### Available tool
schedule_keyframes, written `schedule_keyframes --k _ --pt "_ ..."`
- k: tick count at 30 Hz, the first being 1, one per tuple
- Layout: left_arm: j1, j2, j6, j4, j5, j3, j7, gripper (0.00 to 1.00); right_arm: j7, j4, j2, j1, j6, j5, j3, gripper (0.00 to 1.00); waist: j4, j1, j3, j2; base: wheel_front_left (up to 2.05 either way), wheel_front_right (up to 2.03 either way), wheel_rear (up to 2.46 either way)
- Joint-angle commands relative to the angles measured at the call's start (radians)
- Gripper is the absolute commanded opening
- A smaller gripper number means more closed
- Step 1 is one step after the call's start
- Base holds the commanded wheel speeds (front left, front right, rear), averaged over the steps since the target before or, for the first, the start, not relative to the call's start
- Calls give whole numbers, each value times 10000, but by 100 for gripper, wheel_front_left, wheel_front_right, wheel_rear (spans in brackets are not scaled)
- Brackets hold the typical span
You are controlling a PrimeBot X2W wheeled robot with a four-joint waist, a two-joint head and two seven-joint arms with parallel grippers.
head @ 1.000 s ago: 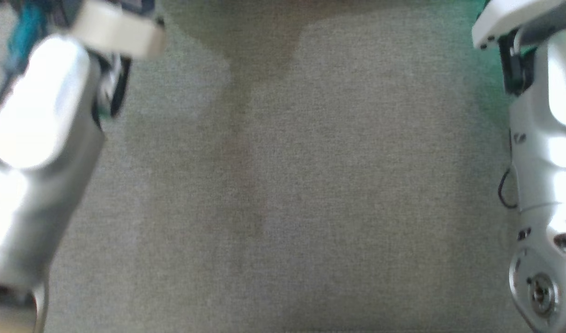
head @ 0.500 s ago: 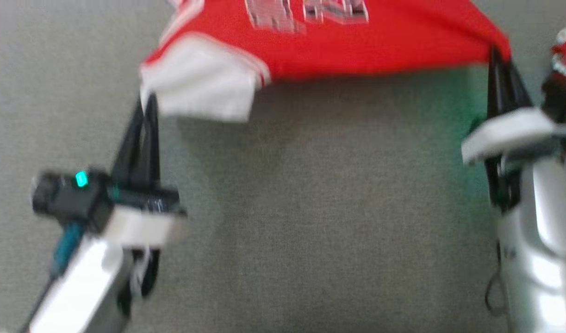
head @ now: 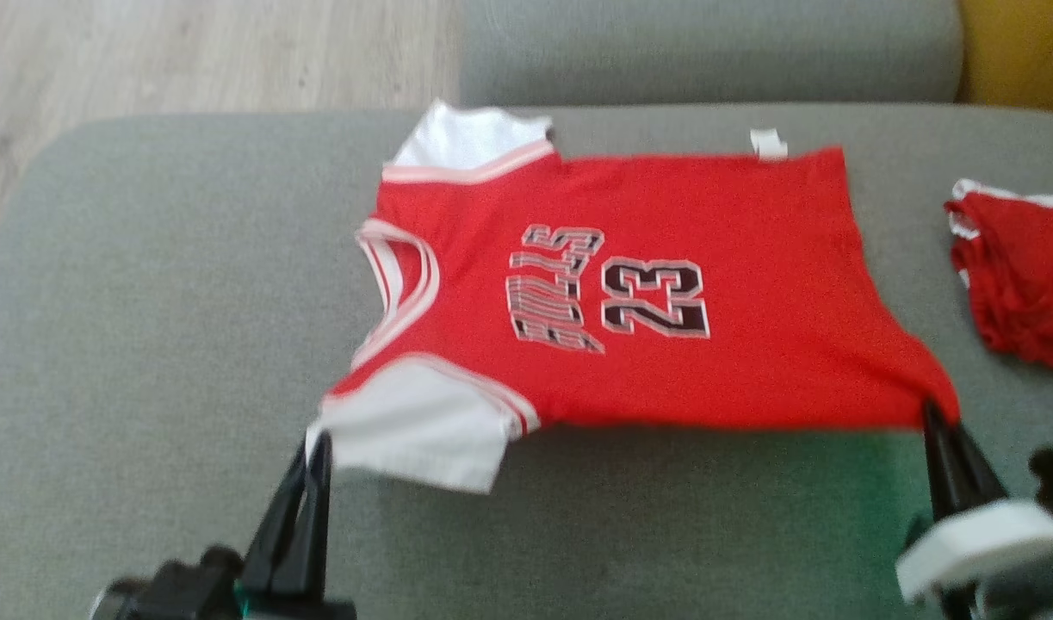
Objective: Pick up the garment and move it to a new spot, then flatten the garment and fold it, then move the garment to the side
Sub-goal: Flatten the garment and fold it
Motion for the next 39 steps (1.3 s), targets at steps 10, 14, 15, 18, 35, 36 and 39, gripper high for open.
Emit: schedule_keyframes --k 10,14,15,18,35,36,39 --pt "496 -86 -11 136 -441 -186 135 0 1157 -552 -66 990 -7 112 115 0 21 3 -503 -1 0 0 0" --pt "160 -358 -433 1003 -657 -274 46 0 1364 209 -66 723 -7 114 168 0 61 3 -472 -1 0 0 0" --pt "35 -426 -533 1221 -686 -284 17 0 1402 375 -66 646 -7 90 204 0 65 3 -452 -1 0 0 0" --pt "-397 -638 -809 1762 -723 -342 -14 0 1516 826 -66 387 -7 70 329 0 34 3 -358 -1 0 0 0" --pt "-4224 -1697 -1711 4321 79 -139 -612 0 876 1682 -66 -2091 -7 1043 390 0 -399 3 944 -1 0 0 0" --pt "-4436 -1743 -1742 4498 115 -106 -663 0 904 1755 -66 -2324 -7 981 346 0 -435 3 1051 -1 0 0 0" --pt "-5001 -1913 -1873 5002 149 -39 -782 0 1169 2073 -66 -2951 -7 623 201 0 -507 3 1323 -1 0 0 0"
